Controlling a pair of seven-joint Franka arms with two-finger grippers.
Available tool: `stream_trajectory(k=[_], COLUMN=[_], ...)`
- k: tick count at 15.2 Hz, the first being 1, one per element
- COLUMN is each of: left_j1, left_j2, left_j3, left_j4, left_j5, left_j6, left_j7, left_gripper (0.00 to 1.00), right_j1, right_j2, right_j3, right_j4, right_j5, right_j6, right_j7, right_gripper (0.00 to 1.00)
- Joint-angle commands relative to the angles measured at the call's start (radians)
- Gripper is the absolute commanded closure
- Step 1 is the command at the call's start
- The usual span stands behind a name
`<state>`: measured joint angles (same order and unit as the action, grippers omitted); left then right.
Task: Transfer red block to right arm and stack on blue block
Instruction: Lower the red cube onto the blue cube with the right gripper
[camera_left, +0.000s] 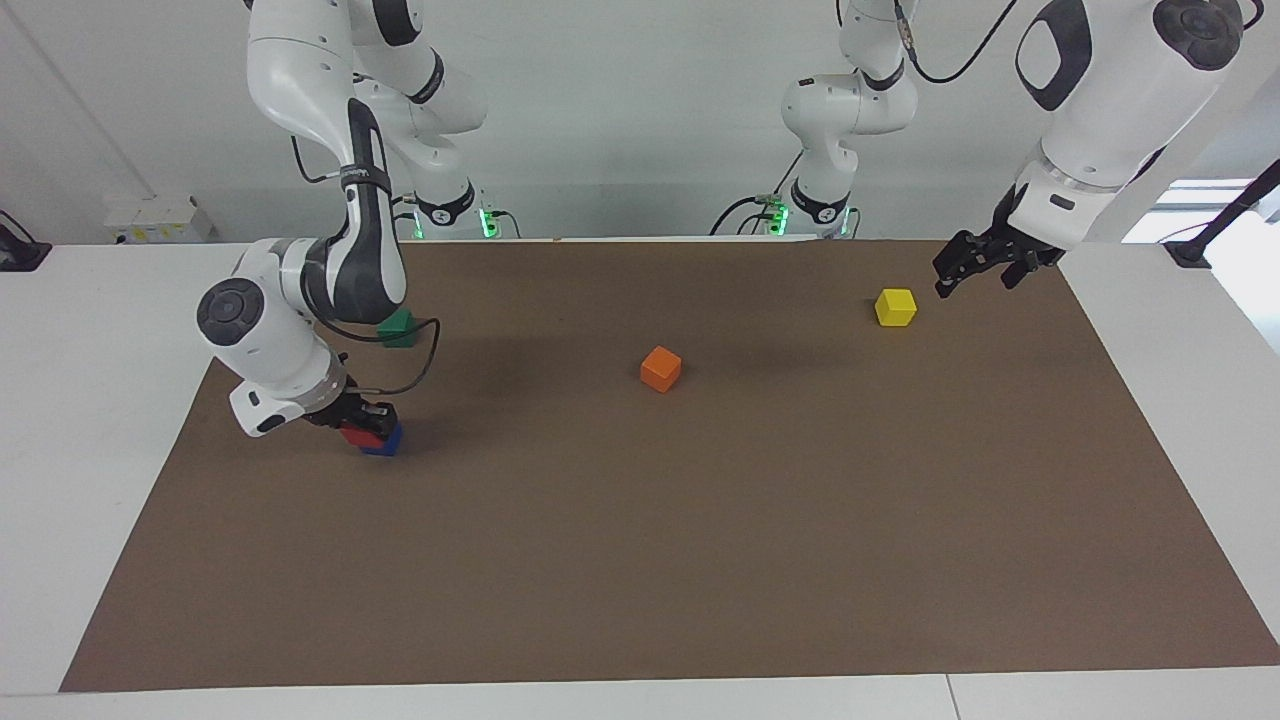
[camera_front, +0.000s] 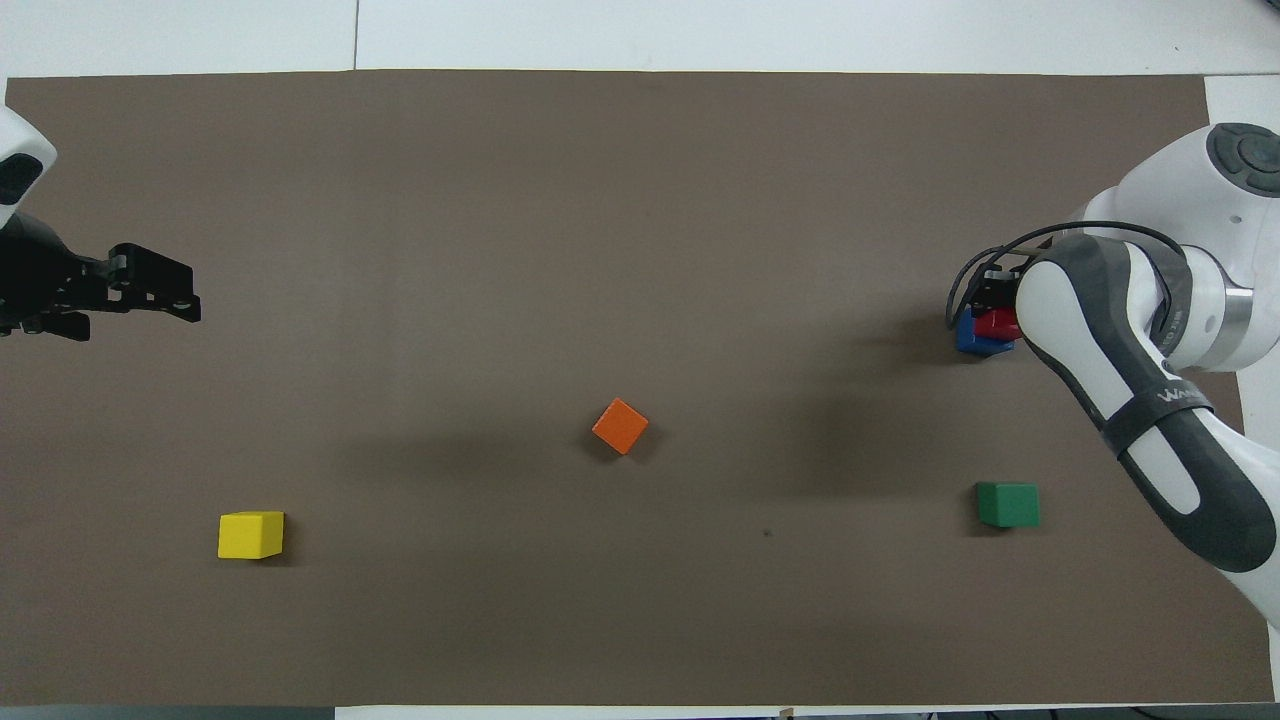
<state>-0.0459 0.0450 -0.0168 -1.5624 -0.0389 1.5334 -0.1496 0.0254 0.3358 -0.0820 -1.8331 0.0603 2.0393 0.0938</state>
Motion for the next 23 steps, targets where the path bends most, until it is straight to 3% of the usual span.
stream_trajectory(k=[1,2,3,4,5,6,14,18,23], left_j1=[-0.003,-0.003,-0.003,-0.003,-0.003,-0.002,-0.003,-0.002,-0.003], left_j2=[-0.005,-0.008,-0.008,-0.008,-0.008,-0.008,-0.008,-0.016,-0.027], left_j3=[0.015,0.023,0.027,0.032,0.037,0.037,0.04,0.037,0.037], left_j4=[0.019,0.019,0.021,0.021,0.021,0.021,0.021,0.015,-0.001], left_j5=[-0.021,-0.021,-0.016,-0.012,-0.009,-0.007,-0.007,-0.007,-0.009], left_j6=[0.001,0.001,0.002,0.001,-0.001,0.002,0.008,0.01,-0.002], left_j7=[0.015,0.018,0.018,0.016,0.016,0.016,0.015,0.012,0.009], left_gripper=[0.0,0.0,0.0,0.0,0.0,0.0,0.0,0.0,0.0], right_j1=[-0.012,-0.012,-0.012,-0.01,-0.01,-0.007,0.018,0.019,0.019], right_j2=[-0.012,-0.012,-0.012,-0.012,-0.012,-0.014,-0.066,-0.145,-0.263], right_j3=[0.008,0.008,0.008,0.008,0.008,0.008,0.016,0.016,0.016], right_j4=[-0.035,-0.035,-0.035,-0.034,-0.034,-0.025,0.115,0.123,0.123], right_j5=[-0.02,-0.02,-0.02,-0.02,-0.02,-0.02,-0.007,-0.004,-0.014], right_j6=[0.007,0.007,0.007,0.005,0.004,-0.007,-0.183,-0.191,-0.301], right_j7=[-0.019,-0.019,-0.019,-0.019,-0.017,-0.017,-0.019,-0.025,-0.104], right_gripper=[1.0,1.0,0.86,0.42,0.07,0.0,0.0,0.0,0.0])
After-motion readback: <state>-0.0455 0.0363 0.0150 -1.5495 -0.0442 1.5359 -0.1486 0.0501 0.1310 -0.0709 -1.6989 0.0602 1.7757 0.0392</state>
